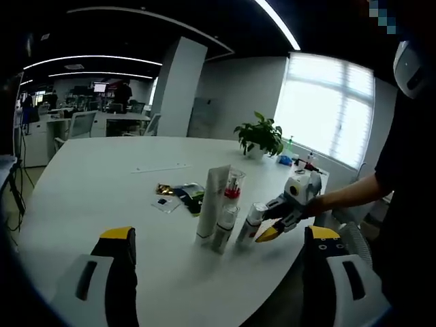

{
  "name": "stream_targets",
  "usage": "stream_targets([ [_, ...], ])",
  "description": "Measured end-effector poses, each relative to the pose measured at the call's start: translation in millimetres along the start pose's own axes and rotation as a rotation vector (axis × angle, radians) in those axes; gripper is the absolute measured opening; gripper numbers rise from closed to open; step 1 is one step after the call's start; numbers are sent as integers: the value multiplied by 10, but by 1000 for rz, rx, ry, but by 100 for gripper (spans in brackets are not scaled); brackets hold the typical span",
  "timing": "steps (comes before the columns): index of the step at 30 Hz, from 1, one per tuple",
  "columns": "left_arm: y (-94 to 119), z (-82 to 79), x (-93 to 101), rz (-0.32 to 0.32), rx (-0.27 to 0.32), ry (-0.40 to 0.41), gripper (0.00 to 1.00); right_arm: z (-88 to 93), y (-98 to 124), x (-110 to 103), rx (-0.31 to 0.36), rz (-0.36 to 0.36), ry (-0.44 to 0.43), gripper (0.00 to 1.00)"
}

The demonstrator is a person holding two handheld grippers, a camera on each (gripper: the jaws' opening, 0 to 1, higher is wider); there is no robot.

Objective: Arrange the skincare products in the storage area until every visible bottle or jar stands upright without overlapping.

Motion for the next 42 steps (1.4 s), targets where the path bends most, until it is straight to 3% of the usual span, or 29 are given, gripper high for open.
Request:
stream_targets([
  [3, 2, 10, 2, 2, -1, 2, 95, 102, 1, 7, -41, 39, -31, 21],
  [9, 17, 68, -40, -4, -16, 6, 94, 125, 42, 28, -77, 103, -106, 20],
  [15, 20, 80, -62, -7, -8, 20, 93, 121, 9, -81, -104, 132, -182, 22],
  [18, 24, 98, -87, -5, -8, 24, 93, 127, -40, -108, -137, 158, -167, 24],
  [28, 69, 126, -176, 3, -10, 33, 92, 84, -195, 3, -157, 188, -130, 19],
  [42, 109, 139, -268, -2, -17, 42, 91, 36, -295, 107, -174, 126, -46, 19],
])
Point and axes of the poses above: the point that each gripper's makers call its tool centre point, and the gripper's own axes: y roughly backward along the fingers, x roughly to its right, z roughly out of its underside, the point moved 3 cm from there along y, roughly backward along the fingers, and after that the axes turned 4 degrees about y, right-handed, at the moved point
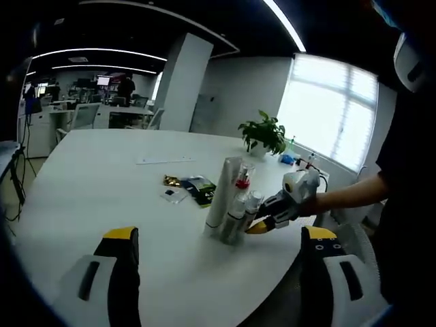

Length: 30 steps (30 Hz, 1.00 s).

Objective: Arrange the skincare products in the storage area until every visible bottle or jar stands upright without overlapping.

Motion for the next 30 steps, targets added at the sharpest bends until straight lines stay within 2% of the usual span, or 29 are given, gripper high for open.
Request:
stream_targets([
  [19, -17, 37, -7, -4, -4, 16, 90, -62, -57, 89, -9, -109, 115, 19],
  [30, -26, 49, 6, -2, -8, 18, 91, -52, -65, 88, -13, -123, 108, 20],
])
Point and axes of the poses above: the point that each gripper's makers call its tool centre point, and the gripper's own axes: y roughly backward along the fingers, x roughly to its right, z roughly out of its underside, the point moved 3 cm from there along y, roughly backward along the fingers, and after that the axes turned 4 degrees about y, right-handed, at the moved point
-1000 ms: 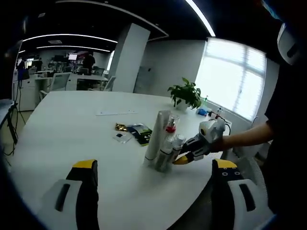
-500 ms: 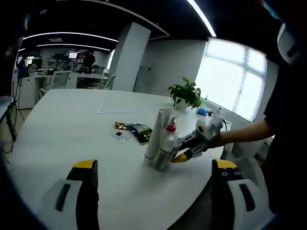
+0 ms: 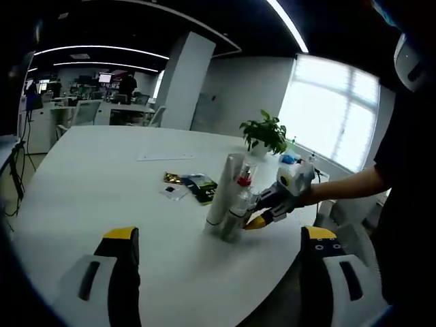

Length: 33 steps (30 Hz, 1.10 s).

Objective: Arrange the skincare products in the storage area until every visible bottle or jar stands upright without overlapping.

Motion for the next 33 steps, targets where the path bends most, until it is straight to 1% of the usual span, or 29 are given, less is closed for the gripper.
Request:
stream_targets([
  [3, 3, 7, -9, 3, -2, 2, 91, 28, -5, -4, -9, -3, 10, 21],
  [6, 10, 9, -17, 4, -3, 0, 91, 52, -11, -3, -12, -6, 16, 18],
  [11, 14, 18, -12, 3, -8, -1, 91, 84, 8, 38, -16, -9, 20, 16],
  [21, -13, 20, -14, 9, -8, -2, 90, 131, 82, 93, -33, 8, 25, 17],
  [23, -21, 20, -6, 8, -9, -3, 91, 120, 95, 81, -29, 12, 14, 19],
  [30, -15, 42, 2, 6, -26, -21, 91, 59, 146, -10, -13, 17, -43, 33],
  [33, -9, 40, 7, 4, -24, -21, 91, 48, 183, -30, -10, 28, -62, 37],
])
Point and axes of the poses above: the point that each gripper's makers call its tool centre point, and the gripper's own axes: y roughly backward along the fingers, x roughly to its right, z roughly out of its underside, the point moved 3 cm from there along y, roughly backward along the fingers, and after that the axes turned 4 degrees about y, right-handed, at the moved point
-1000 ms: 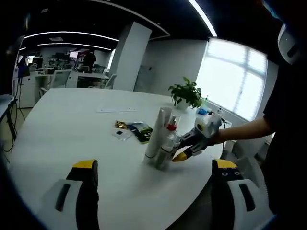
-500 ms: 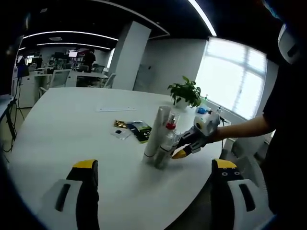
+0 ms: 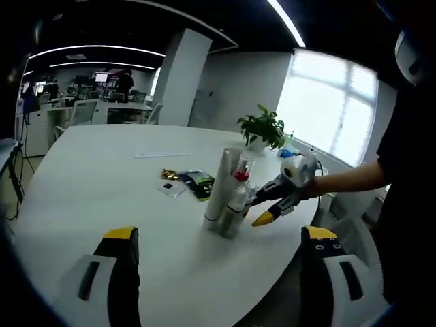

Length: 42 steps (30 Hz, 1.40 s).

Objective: Arrange the skincare products in the storage area until every visible bottle or jar stands upright without overlapping.

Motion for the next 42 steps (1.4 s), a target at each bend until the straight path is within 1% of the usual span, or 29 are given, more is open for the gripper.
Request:
stream_targets([
  [4, 23, 3, -38, -5, -2, 7, 92, -40, 96, -52, 1, 25, -20, 44],
  [11, 91, -1, -96, -11, 10, 16, 92, -38, 230, -83, -9, 87, -59, 58],
  [16, 153, 27, -134, -18, 13, 20, 92, -58, 330, -168, -5, 121, -88, 67],
  [20, 202, 51, -121, -22, 6, 23, 92, -75, 397, -236, 3, 148, -104, 71],
  [24, 239, 66, -111, -24, 3, 21, 92, -64, 433, -257, 8, 170, -120, 74],
  [28, 296, 88, -105, -24, 2, 20, 92, -121, 507, -344, 22, 196, -134, 78],
  [31, 321, 107, -101, -23, -1, 21, 91, -130, 549, -402, 22, 212, -153, 82],
  [34, 347, 142, -95, -25, -8, 16, 92, -133, 604, -466, 23, 231, -171, 84],
  [37, 361, 172, -97, -23, -20, 7, 92, -93, 633, -482, 22, 253, -189, 89],
  [42, 362, 149, -82, -26, -10, -12, 92, -55, 700, -529, 14, 297, -224, 99],
])
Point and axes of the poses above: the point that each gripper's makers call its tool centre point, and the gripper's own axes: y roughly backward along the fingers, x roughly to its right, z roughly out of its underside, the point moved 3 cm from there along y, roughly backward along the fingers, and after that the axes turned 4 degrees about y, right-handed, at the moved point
